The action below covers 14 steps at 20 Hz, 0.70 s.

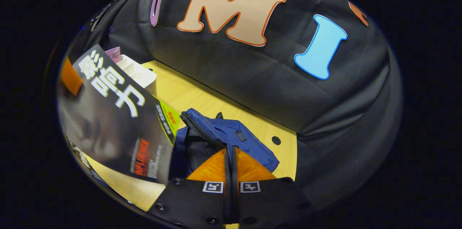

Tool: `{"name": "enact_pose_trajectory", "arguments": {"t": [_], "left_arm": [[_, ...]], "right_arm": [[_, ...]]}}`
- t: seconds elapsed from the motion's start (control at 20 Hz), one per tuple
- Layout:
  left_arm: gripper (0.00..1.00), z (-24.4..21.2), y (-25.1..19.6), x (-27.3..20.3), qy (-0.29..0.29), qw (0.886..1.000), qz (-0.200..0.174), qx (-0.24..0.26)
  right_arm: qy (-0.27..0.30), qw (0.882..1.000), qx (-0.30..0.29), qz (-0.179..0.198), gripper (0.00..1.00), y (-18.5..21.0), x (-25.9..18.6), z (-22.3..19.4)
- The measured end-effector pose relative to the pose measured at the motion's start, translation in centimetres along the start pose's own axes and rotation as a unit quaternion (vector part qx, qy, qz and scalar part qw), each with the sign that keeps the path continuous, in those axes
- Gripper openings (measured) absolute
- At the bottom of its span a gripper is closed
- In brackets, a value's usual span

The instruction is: Open the schoolbag, grab two books from the bookshelf and put them into the schoolbag.

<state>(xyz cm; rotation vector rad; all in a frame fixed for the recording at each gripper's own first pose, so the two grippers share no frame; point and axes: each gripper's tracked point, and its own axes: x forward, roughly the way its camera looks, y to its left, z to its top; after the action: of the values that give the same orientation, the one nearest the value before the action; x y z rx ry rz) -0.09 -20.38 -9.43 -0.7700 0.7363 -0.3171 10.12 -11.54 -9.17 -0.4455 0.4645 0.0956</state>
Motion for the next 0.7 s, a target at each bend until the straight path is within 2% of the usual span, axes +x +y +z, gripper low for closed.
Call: {"name": "enact_pose_trajectory", "arguments": {"t": [0.15,0.3,0.45,0.7], "left_arm": [[0.28,-1.3,1.4,3.4,-0.011,0.999,0.006,-0.032],[0.28,-2.4,2.6,6.8,-0.028,0.999,0.006,-0.042],[0.29,-3.1,2.3,10.2,-0.033,0.998,-0.021,-0.056],[0.29,-3.4,3.1,14.6,-0.050,0.997,-0.034,-0.050]], "right_arm": [[-0.006,1.000,0.002,-0.008,0.03,-0.1,-0.1,0.3],[-0.011,1.000,0.004,-0.016,0.03,-0.2,-0.1,0.7],[-0.015,1.000,-0.001,-0.023,0.03,-0.2,0.0,1.0],[-0.022,0.999,-0.003,-0.033,0.03,0.0,0.2,1.4]]}}
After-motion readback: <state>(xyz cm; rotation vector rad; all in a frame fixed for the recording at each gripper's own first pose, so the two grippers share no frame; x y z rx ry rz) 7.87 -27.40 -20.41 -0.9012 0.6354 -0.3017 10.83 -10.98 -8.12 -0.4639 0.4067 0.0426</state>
